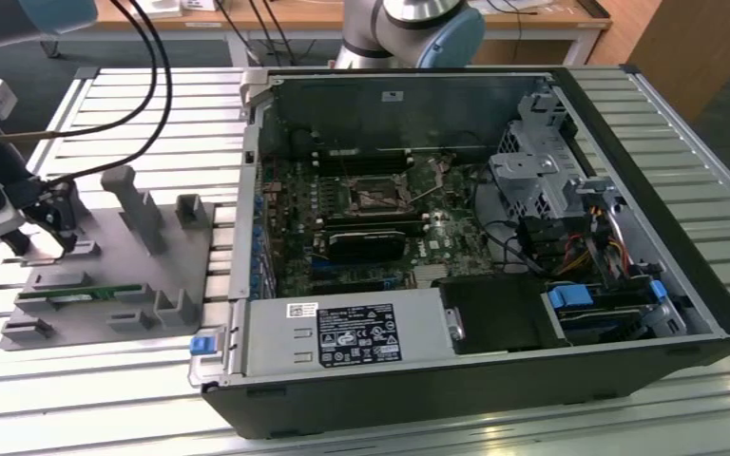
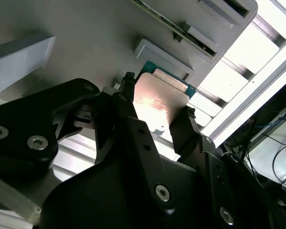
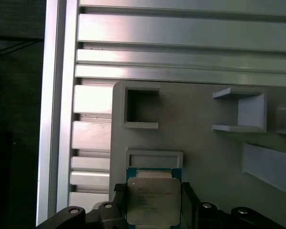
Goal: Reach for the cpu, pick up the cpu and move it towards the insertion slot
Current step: 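Pick up the cpu and move it towards the insertion slot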
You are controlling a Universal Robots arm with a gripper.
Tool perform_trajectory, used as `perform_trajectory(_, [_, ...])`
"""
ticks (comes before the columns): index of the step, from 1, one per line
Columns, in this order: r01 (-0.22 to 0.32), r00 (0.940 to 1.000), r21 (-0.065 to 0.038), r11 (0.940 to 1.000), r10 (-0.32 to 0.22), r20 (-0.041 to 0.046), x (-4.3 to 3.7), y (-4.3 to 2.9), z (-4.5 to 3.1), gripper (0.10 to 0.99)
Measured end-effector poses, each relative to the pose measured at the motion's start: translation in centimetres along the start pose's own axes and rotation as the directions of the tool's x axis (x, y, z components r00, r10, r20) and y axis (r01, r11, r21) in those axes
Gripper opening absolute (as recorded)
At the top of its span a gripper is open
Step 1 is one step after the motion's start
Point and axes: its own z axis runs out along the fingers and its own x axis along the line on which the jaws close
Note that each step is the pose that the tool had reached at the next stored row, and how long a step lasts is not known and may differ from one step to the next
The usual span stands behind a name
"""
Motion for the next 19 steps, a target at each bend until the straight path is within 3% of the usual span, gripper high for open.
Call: perform_trajectory(19, [0.000, 1.0000, 0.000, 1.0000, 0.000, 0.0000, 0.01, 0.01, -0.98, 0.541])
